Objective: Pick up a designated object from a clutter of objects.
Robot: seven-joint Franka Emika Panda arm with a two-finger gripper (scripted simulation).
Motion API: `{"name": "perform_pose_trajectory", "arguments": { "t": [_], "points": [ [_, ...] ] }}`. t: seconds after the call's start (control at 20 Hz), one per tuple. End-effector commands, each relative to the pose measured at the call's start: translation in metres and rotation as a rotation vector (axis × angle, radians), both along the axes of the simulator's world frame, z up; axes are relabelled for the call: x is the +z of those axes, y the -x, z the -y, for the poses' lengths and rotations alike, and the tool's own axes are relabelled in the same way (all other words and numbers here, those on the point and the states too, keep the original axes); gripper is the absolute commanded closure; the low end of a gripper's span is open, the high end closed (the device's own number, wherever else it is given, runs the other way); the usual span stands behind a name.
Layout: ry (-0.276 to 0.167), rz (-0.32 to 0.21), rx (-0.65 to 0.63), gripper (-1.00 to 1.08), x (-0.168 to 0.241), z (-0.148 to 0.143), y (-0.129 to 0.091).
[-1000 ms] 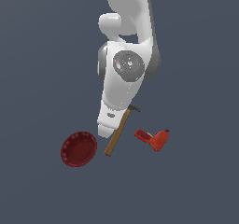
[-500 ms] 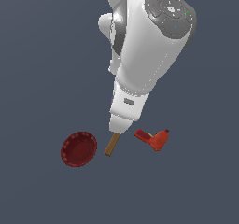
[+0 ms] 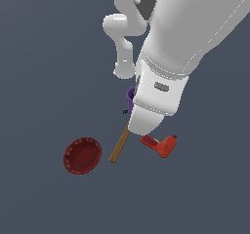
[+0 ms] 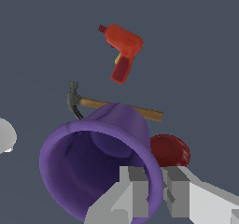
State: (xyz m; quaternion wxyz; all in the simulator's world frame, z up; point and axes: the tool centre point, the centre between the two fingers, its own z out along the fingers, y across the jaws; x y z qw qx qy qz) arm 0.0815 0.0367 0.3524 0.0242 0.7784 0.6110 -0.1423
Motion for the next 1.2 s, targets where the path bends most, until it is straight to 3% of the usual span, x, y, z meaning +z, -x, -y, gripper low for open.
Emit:
{"name": "perform_pose_trajectory", "arguments": {
  "t": [0.0,0.5,1.15],
  "points": [
    [0.000,0.001,-0.001,1.08,0.015,-0.007,-0.005],
    [0.002,0.001,-0.002,1.08,0.052,-0.024,-0.019],
    [0.003,0.001,-0.002,1.08,0.065,-0.029,-0.025]
  ]
}}
